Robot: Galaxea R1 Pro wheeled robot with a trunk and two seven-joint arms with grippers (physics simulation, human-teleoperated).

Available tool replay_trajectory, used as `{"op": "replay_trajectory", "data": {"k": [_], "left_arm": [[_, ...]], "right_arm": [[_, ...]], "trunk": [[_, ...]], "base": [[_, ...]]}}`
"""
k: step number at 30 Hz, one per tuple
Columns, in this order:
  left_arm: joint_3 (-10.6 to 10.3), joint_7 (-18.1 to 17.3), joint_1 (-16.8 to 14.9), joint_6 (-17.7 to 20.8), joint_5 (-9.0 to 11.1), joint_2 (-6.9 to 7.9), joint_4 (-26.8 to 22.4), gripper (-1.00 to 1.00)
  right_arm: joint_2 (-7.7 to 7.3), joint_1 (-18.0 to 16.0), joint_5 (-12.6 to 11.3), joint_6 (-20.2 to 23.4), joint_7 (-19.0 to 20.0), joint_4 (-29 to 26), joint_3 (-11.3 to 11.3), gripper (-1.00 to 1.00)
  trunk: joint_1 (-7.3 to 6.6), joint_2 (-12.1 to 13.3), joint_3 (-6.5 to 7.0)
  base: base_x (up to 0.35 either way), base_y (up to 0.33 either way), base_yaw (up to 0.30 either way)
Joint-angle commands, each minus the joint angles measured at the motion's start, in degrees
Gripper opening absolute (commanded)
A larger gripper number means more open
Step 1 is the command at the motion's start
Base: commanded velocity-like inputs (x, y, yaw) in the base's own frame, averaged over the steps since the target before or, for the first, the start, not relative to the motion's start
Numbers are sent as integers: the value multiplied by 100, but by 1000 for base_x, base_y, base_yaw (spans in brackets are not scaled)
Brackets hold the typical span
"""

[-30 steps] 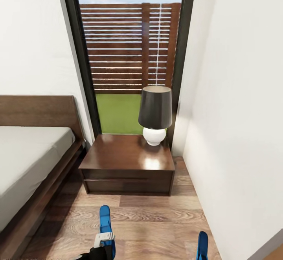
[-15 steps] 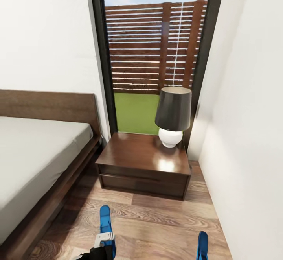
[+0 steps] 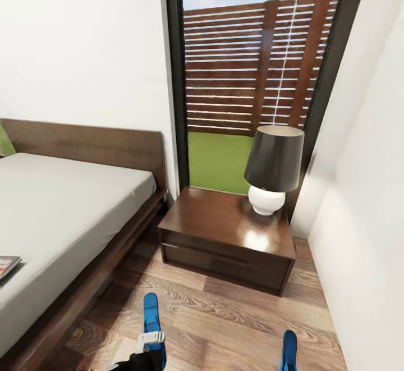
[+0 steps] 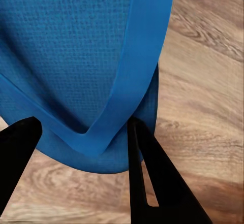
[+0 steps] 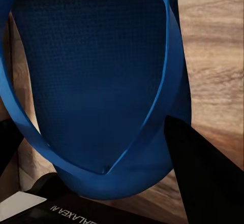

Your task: In the bedroom, move the book from the bed onto either nightstand, and place the two sandals side by side next to the bed.

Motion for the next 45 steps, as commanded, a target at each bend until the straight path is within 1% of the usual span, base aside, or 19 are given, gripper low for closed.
{"op": "replay_trajectory", "data": {"k": [1, 12, 19, 33, 37, 45], "left_arm": [[-24, 0, -5, 18, 47, -2, -5, -100], [-24, 0, -5, 18, 45, -15, -5, -100], [-24, 0, -5, 18, 45, -15, -5, -100], [-24, 0, -5, 25, 45, -15, -5, -100], [-21, 0, -5, 32, 50, -43, -12, -100], [-15, 0, -5, 26, 53, -52, -6, -100]], "right_arm": [[1, 2, -2, 63, 8, -5, -44, -100], [1, -1, -2, 63, 8, -5, -44, -100], [1, -2, -2, 63, 8, -5, -44, -100], [1, 0, -2, 63, 8, -5, -44, -100], [-1, -1, -2, 63, 9, -5, -44, -100], [-1, 1, -2, 63, 11, -5, -44, -100]], "trunk": [[-1, -2, -5], [-1, -2, -5], [-1, -2, -5], [-1, -2, -5], [-1, -2, -5], [-1, -2, -5]], "base": [[0, -109, 291], [0, -26, 291], [0, -160, 291], [0, -6, 291], [-57, -27, 291], [-13, -7, 291]]}}
